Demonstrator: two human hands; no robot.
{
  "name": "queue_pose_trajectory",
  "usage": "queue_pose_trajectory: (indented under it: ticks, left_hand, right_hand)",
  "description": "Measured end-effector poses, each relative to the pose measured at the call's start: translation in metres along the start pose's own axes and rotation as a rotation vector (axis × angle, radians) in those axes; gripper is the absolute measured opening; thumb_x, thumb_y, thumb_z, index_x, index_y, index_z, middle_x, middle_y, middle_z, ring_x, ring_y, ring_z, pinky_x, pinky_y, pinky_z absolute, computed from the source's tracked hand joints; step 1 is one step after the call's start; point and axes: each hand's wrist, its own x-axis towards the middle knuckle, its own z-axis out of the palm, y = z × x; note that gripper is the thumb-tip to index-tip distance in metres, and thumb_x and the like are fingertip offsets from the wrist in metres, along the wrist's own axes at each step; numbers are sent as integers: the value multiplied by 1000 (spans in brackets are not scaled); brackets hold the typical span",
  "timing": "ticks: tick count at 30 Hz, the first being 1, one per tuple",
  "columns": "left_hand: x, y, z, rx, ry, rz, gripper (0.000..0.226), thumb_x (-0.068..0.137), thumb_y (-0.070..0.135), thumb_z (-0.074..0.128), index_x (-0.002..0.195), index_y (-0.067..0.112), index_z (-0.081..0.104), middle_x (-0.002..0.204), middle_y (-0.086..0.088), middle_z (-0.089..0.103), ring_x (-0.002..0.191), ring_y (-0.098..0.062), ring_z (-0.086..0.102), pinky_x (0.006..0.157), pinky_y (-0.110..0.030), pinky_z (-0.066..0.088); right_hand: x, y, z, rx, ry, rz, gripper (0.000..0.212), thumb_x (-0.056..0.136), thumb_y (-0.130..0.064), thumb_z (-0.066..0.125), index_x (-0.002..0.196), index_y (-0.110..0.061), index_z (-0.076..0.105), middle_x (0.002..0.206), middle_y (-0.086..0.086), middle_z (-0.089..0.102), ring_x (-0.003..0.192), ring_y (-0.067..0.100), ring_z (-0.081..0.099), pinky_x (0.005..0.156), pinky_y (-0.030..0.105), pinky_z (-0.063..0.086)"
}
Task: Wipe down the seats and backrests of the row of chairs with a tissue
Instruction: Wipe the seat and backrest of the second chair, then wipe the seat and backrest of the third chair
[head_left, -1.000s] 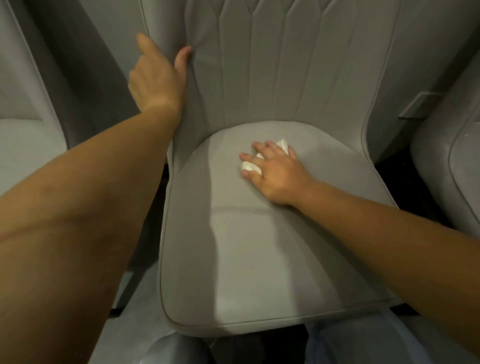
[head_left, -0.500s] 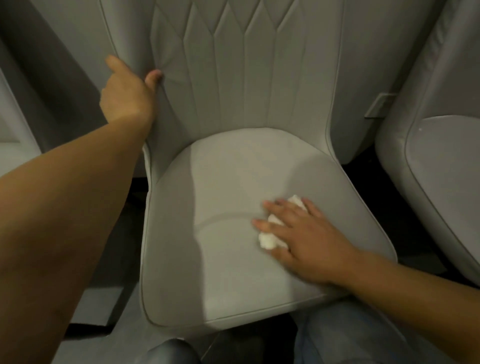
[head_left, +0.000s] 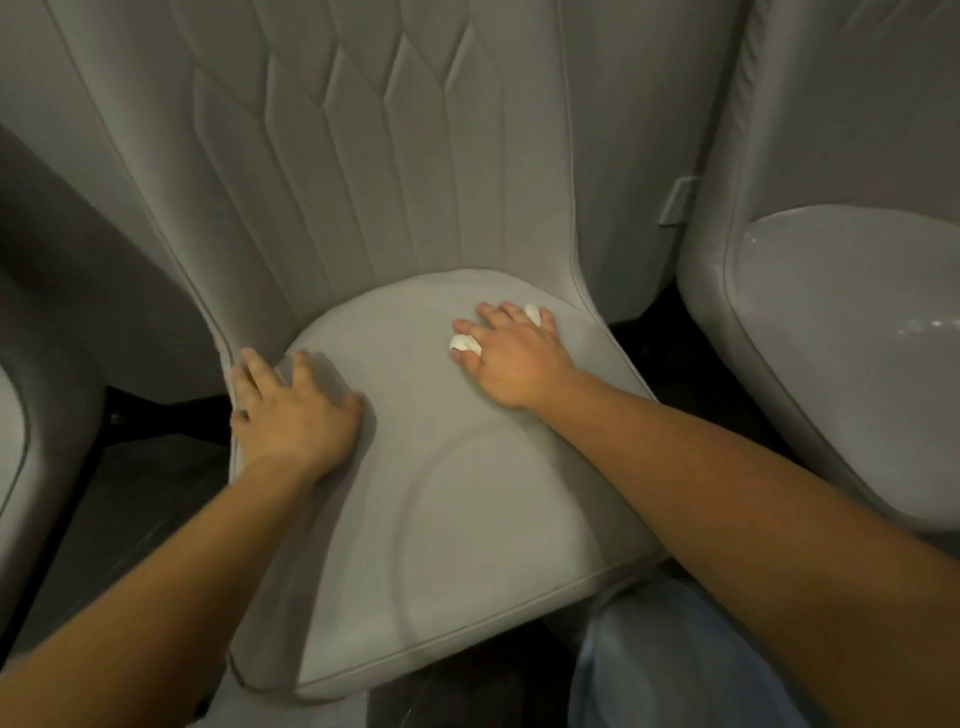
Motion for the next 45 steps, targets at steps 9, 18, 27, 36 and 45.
queue_pose_trajectory:
  ticks: [9,18,27,36,45]
  left_hand:
    - [-58,18,-6,59,-153,189,78,92,72,17,154,24,18,162,-16,5,147,-35,-5,117,-54,4]
    - [-114,-4,-103,431,-212,285,79,86,72,-8,152,30,-14,159,-13,-20,138,-36,-35,111,-62,-15]
    - [-177,30,-272,527,-348,214,84,84,75,-7,153,28,-13,159,-13,-19,135,-36,-40,108,-66,-15]
    - [-188,179,-421,463,-203,373,82,87,73,-5,154,27,-9,160,-12,-17,136,-36,-38,110,-66,-11]
    - [-152,245,-447,438,-200,510,88,82,74,-14,154,26,-5,160,-13,-16,133,-37,-42,105,-67,-17]
  right_hand:
    - [-47,-7,-16,15,-111,49,53,100,-59,31,150,-40,32,163,3,21,149,31,15,118,57,11]
    - [-99,-19,-97,-69,-477,144,47,102,-51,33,138,-27,52,139,11,49,128,33,41,108,50,31]
    - [-162,2,-288,-60,-459,250,54,101,-57,27,125,-21,58,124,10,53,116,31,44,95,50,32]
    - [-177,71,-503,-85,-206,393,55,102,-57,24,124,-19,57,123,12,50,118,32,42,100,53,30]
    - [-187,103,-578,-116,-67,557,54,102,-55,23,124,-19,57,123,12,47,120,34,39,104,56,26]
